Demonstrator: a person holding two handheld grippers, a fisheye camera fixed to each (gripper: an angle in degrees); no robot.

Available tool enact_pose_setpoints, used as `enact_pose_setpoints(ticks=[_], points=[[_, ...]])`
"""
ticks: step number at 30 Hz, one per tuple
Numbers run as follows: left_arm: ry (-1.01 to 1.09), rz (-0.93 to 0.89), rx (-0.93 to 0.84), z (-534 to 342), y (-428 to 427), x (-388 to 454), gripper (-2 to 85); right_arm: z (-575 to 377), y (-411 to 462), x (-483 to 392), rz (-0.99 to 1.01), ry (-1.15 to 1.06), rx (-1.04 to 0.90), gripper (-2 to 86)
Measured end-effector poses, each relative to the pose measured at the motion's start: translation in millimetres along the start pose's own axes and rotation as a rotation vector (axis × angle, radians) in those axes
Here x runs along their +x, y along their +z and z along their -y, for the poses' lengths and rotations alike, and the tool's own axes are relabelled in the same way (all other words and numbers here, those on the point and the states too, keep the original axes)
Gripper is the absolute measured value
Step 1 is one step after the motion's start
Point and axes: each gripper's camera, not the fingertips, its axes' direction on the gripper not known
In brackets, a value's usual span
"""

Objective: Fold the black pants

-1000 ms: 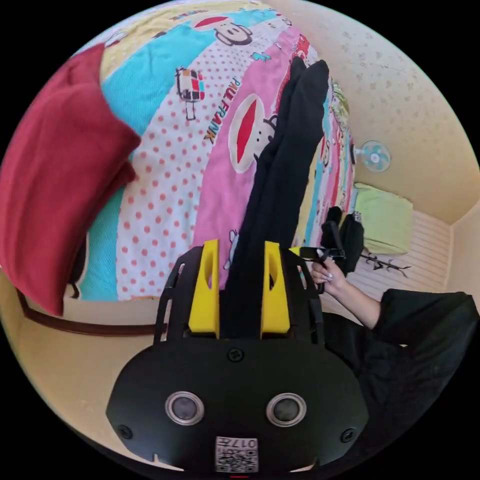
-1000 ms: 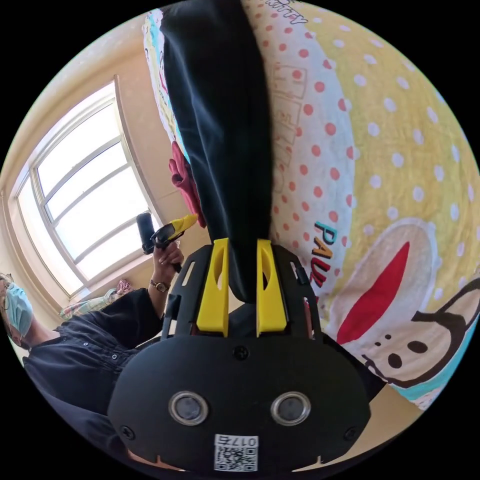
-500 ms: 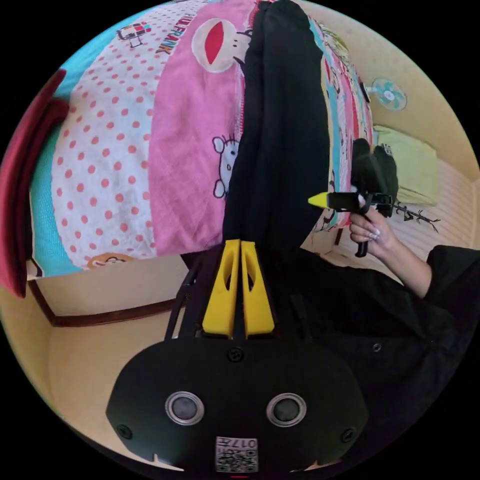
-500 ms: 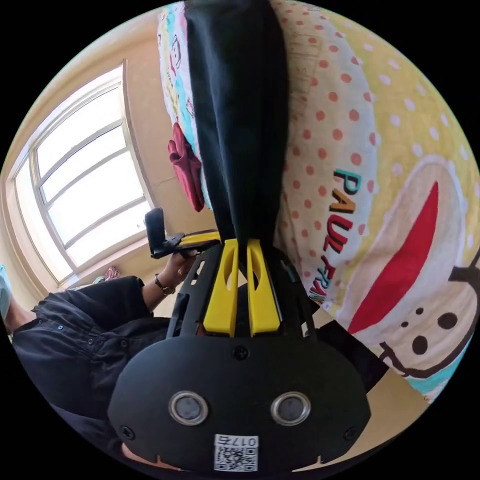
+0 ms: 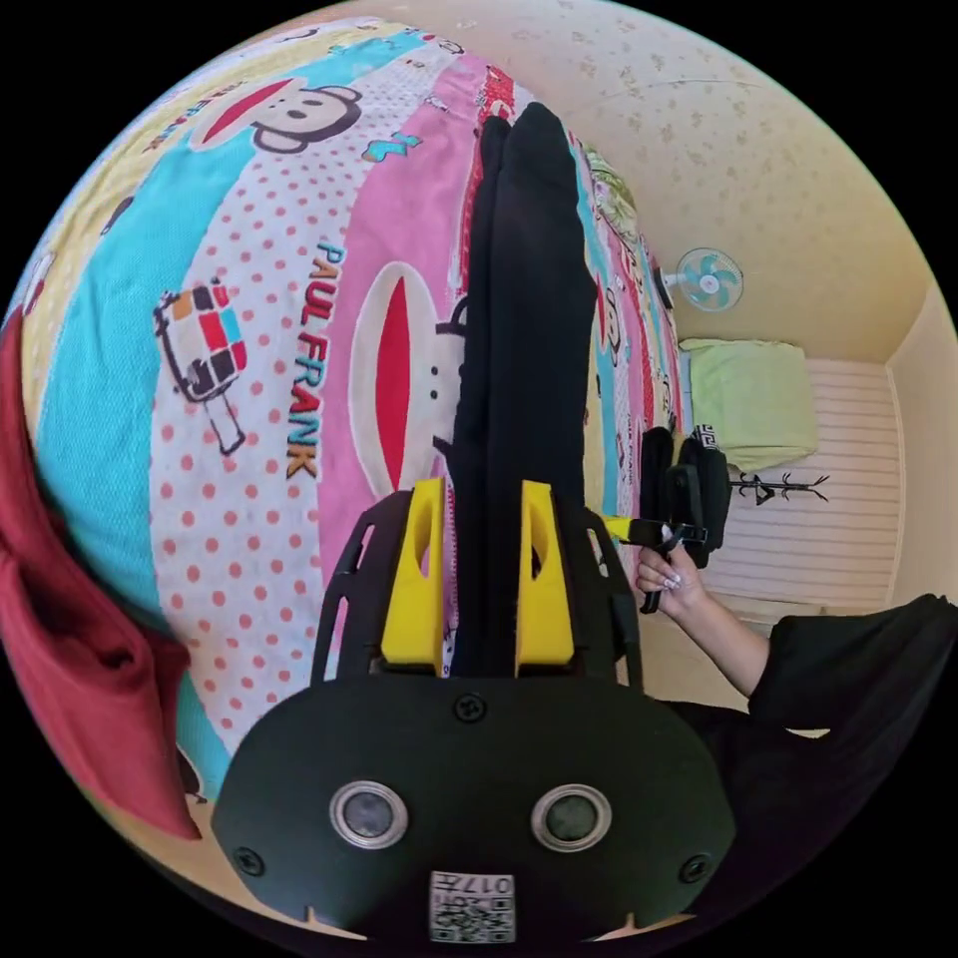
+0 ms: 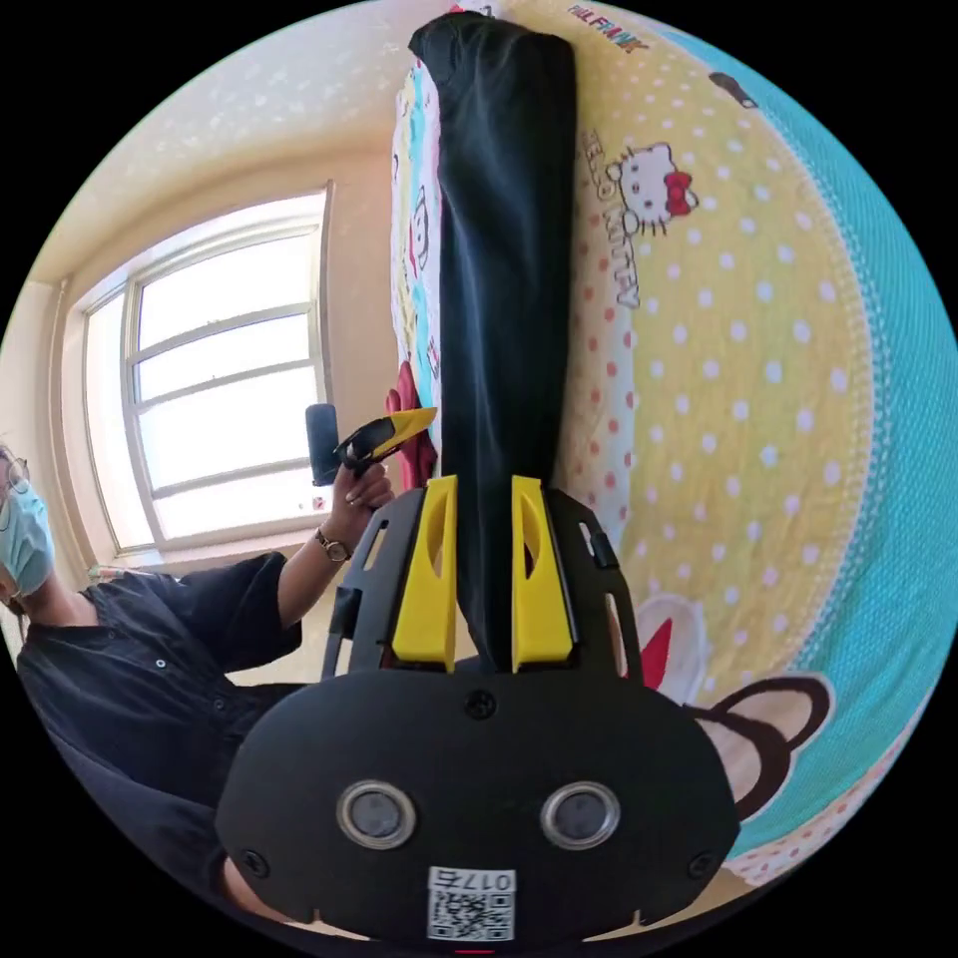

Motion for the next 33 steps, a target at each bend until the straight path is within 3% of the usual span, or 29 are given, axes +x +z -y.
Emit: enact_pose_setpoints(ticks=[6, 10, 15, 21, 25, 28, 33], points=[[-0.074, -0.09, -0.029, 82.1, 35.7, -26.5, 16.4, 45.5, -14.8, 34.5, 0.113, 0.052, 0.211, 13.4], [-0.06, -0.102, -0.044, 85.9, 49.7, -23.0, 17.8, 63.4, 9.6, 45.1, 0.278, 0.02, 0.171, 12.4], [-0.075, -0.206, -0.189, 74.4, 75.7, -23.4, 13.9, 70.4, 20.1, 44.1, 0.381, 0.041, 0.111, 11.6], [-0.077, -0.283, -0.166, 73.6, 69.4, -20.2, 6.5, 75.3, 17.6, 19.8, 0.301, 0.06, 0.034, 12.4], [-0.046, -0.184, -0.157, 76.0, 64.3, -11.9, 5.3, 54.4, 7.8, 14.7, 0.19, 0.052, 0.01, 11.7], [0.0, -0.197, -0.135, 74.9, 63.0, -14.8, 5.1, 33.7, 16.0, 23.3, 0.284, 0.039, 0.024, 11.3], [-0.128, -0.278, -0.084, 61.5, 77.8, -56.9, 7.7, 35.8, 42.7, 20.0, 0.345, 0.019, 0.059, 11.2]])
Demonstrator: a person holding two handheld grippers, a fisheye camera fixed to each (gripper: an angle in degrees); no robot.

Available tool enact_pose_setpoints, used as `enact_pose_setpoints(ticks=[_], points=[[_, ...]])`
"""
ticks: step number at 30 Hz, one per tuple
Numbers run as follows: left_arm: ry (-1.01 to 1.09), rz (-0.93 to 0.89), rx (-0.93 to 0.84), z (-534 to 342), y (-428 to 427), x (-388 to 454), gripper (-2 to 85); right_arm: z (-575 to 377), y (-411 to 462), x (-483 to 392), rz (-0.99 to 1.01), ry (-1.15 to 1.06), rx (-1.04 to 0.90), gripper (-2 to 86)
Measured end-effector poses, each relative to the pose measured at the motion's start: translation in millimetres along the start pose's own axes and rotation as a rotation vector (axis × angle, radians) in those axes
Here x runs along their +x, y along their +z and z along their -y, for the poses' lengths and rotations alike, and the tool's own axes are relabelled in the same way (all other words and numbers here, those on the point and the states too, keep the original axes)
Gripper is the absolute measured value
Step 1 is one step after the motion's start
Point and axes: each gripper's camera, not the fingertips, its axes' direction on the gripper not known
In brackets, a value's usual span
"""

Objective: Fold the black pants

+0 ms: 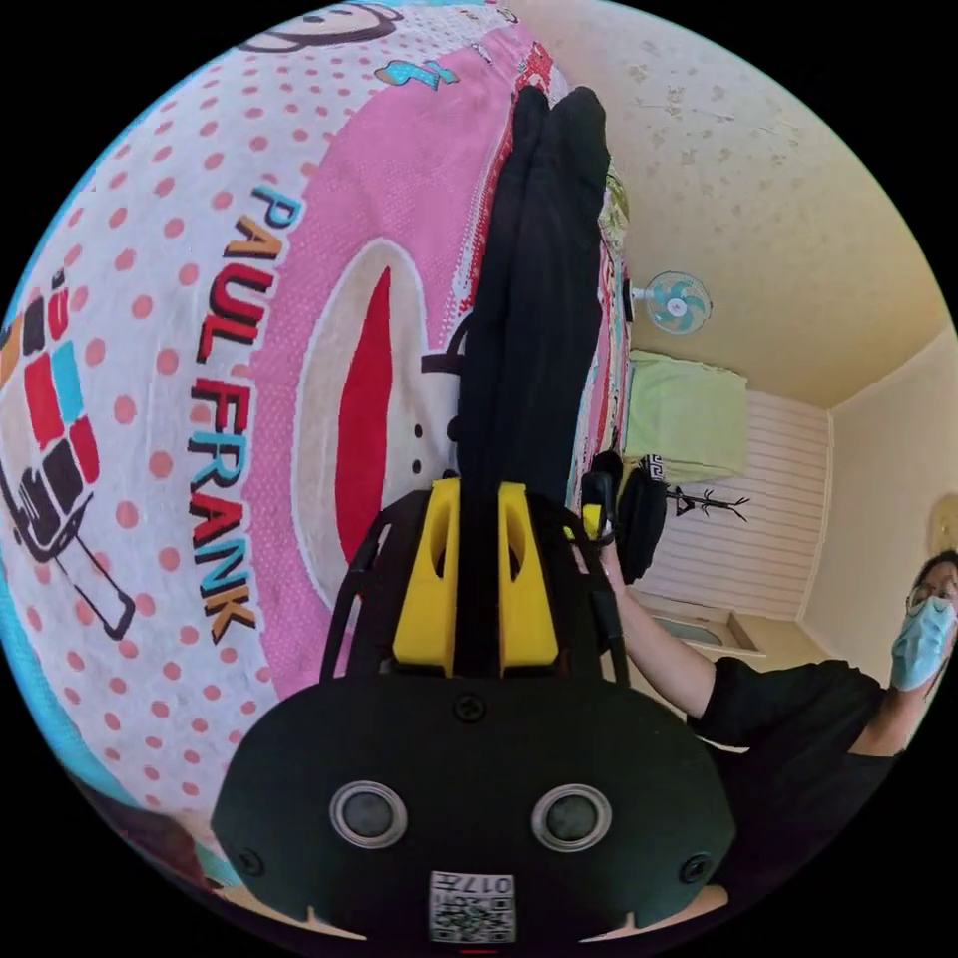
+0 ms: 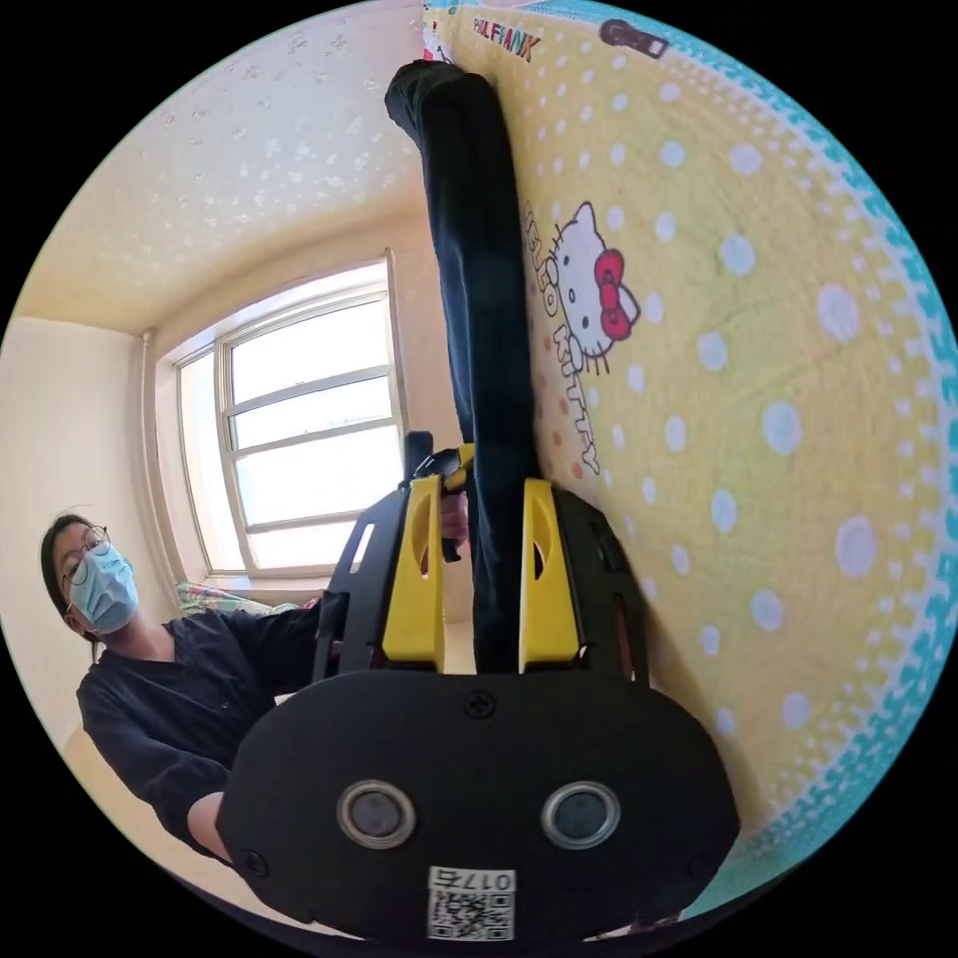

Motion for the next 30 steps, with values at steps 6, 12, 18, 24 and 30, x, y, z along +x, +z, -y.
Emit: enact_pose_setpoints(ticks=[6, 12, 18, 24, 30], points=[[-0.026, -0.167, -0.11, 5.3, 41.2, -9.2, 10.1, 2.5, 34.9, 5.4, 0.029, 0.011, -0.026, 7.5], [0.158, -0.244, -0.05, -20.0, 37.1, 56.0, 5.2, -49.3, 16.5, -40.8, 0.096, -0.098, 0.044, 4.7], [0.286, -0.22, 0.007, -58.8, 25.4, 134.9, 5.1, -109.1, -22.6, -80.2, 0.13, -0.175, 0.121, 9.3], [0.25, -0.207, 0.007, -84.1, 57.3, 128.9, 5.1, -103.3, 2.1, 2.0, 0.38, -0.063, 0.089, 21.7], [0.264, -0.191, 0.087, -126.5, 61.3, 148.4, 5.1, -112.6, 87.4, -69.3, 0.395, -0.207, -0.211, 10.5]])
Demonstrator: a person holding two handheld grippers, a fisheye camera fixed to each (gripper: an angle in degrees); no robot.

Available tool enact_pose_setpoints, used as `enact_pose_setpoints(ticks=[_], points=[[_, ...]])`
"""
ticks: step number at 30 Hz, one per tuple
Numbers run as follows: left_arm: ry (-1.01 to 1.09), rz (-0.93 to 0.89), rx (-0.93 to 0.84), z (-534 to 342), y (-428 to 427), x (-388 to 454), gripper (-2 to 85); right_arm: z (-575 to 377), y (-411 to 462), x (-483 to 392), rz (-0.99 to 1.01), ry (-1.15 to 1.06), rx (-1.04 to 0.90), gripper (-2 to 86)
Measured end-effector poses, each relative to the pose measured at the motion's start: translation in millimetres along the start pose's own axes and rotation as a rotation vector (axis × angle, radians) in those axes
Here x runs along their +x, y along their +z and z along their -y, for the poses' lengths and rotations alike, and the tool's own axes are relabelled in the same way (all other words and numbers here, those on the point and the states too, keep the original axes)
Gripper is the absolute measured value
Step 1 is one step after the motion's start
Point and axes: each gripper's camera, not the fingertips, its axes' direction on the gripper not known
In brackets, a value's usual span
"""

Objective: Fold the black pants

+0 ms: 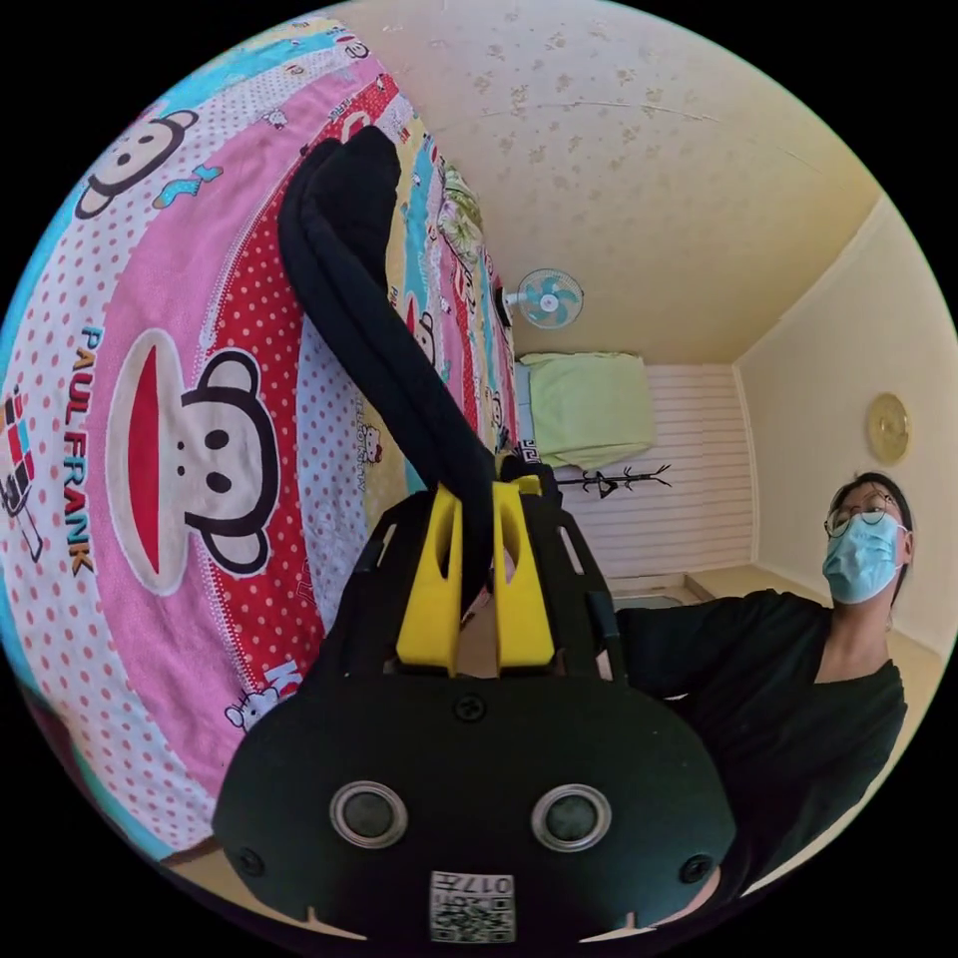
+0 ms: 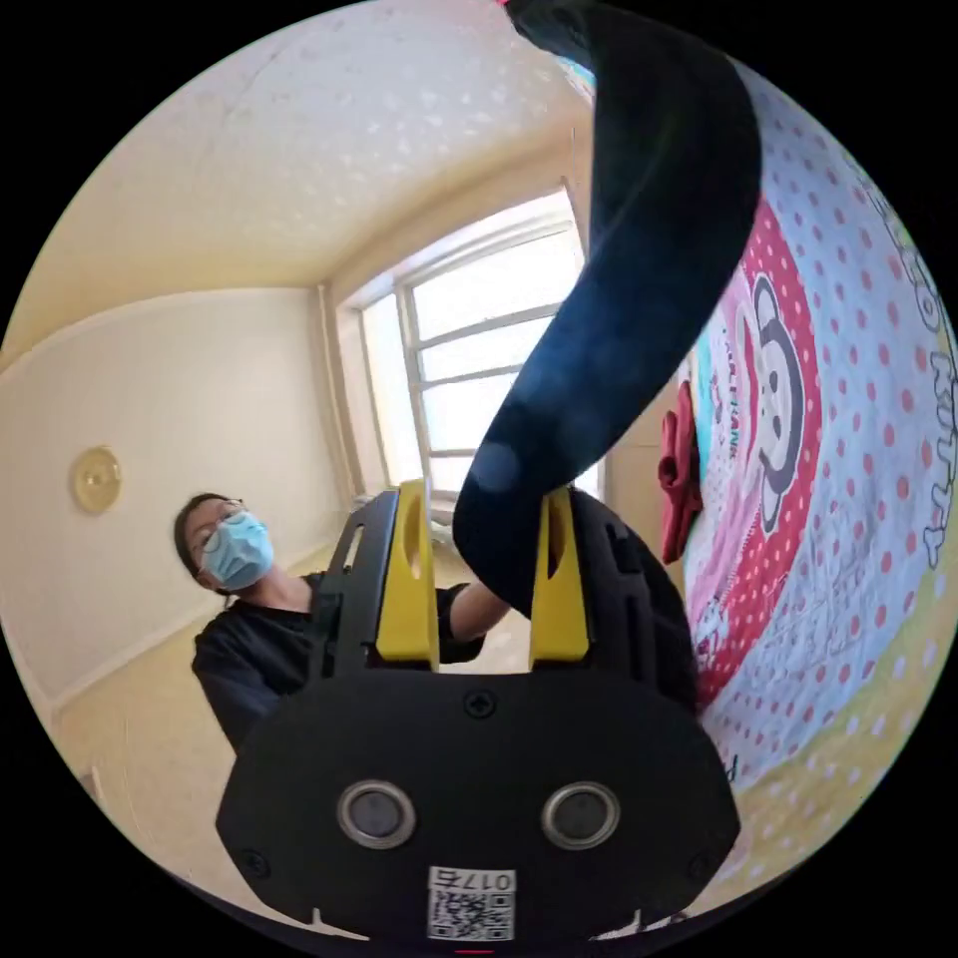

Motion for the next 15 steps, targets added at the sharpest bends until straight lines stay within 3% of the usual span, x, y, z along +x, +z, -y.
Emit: enact_pose_setpoints(ticks=[4, 9, 15], points=[[0.193, -0.008, 0.03, -28.8, -0.6, 89.5, 5.1, -44.1, 57.2, -152.5, -0.347, -0.266, -0.108, 6.2], [0.503, -0.006, 0.117, -85.8, -2.2, 262.4, 5.1, -93.3, 129.6, -309.3, -0.374, -0.521, -0.254, 5.7], [0.741, 0.034, 0.24, -123.5, -6.6, 402.1, 5.1, -138.6, 204.6, -458.7, -0.423, -0.824, -0.355, 6.4]])
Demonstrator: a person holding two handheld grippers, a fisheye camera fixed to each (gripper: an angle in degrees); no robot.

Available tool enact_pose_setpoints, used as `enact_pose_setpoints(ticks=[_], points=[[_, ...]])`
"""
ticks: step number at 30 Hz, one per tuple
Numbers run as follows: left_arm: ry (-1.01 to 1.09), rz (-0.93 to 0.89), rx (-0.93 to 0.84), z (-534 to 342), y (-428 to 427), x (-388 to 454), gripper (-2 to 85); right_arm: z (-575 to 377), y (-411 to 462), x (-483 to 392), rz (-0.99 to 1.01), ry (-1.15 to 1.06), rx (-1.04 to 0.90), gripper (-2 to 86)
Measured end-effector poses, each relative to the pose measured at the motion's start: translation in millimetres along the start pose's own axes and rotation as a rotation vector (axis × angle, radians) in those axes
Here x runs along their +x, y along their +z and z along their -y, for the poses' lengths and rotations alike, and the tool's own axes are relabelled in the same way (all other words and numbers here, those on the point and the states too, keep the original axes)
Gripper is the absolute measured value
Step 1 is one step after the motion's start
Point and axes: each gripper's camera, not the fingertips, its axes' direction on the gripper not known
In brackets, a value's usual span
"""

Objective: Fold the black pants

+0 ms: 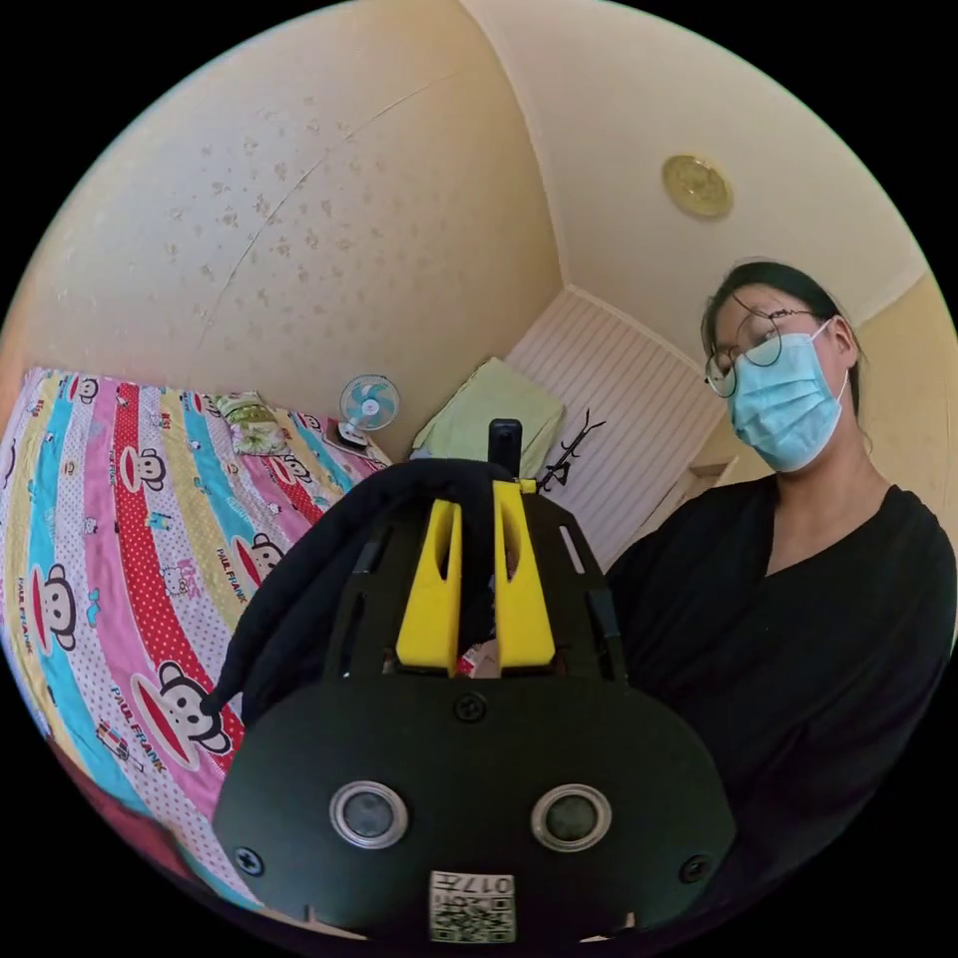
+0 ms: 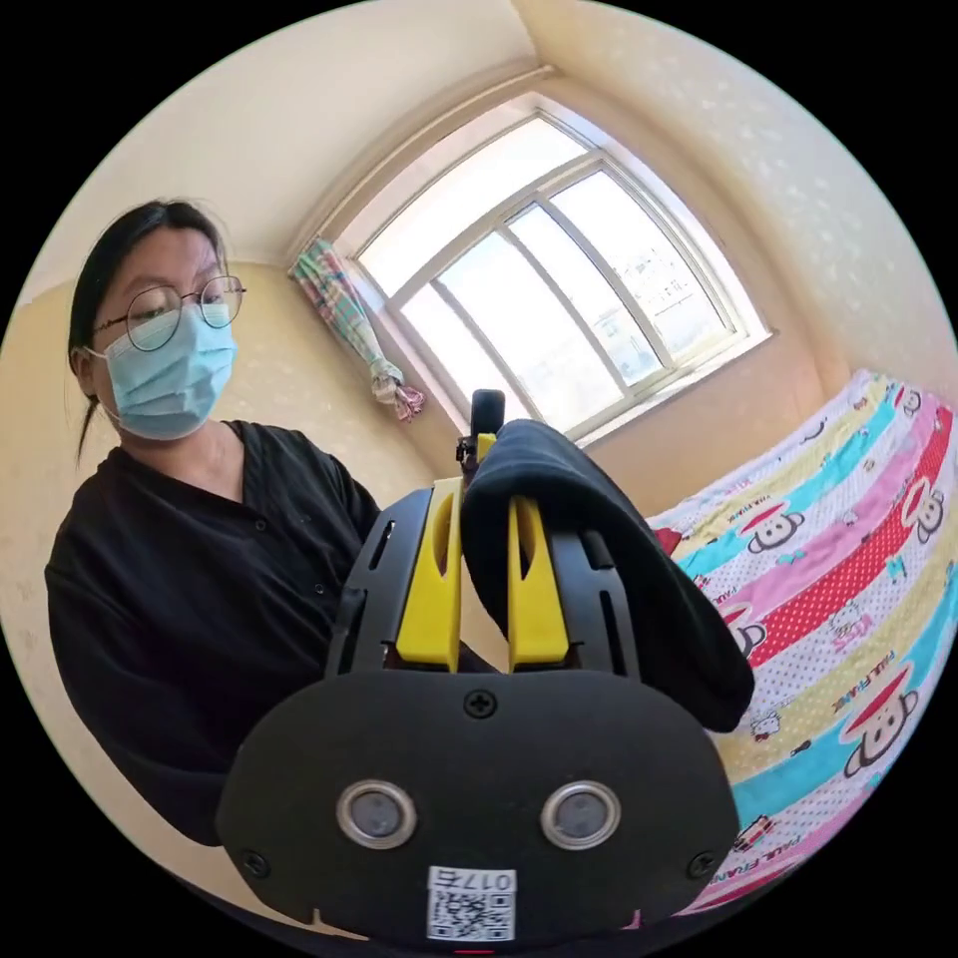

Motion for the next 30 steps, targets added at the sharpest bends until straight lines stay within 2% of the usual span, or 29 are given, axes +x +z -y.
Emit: enact_pose_setpoints(ticks=[5, 8, 12, 17, 20, 26, 30], points=[[0.032, 0.053, 0.048, 16.4, 16.4, 12.7, 5.4, 30.9, 1.4, -23.5, -0.035, -0.03, 0.025, 6.0], [-0.144, 0.069, 0.037, 4.7, 38.5, -51.2, 5.4, 24.2, 5.8, 31.4, -0.063, 0.103, 0.009, 5.8], [-0.385, 0.137, -0.004, -33.3, 77.2, -179.0, 5.2, -12.4, 16.0, 159.5, -0.131, 0.348, -0.004, 5.6], [-0.537, 0.234, -0.145, -75.2, 119.6, -285.7, 5.2, -48.6, 38.1, 252.2, -0.32, 0.527, -0.074, 5.8], [-0.578, 0.251, -0.199, -119.0, 133.9, -321.3, 5.2, -75.1, 66.4, 272.7, -0.442, 0.572, -0.197, 6.2], [-0.651, 0.217, -0.232, -248.6, 136.2, -327.3, 5.3, -186.8, 97.9, 272.3, -0.343, 0.717, -0.151, 6.4], [-0.86, 0.275, -0.36, -356.2, 142.6, -328.9, 6.8, -285.1, 129.6, 268.3, -0.291, 0.913, -0.279, 6.1]])
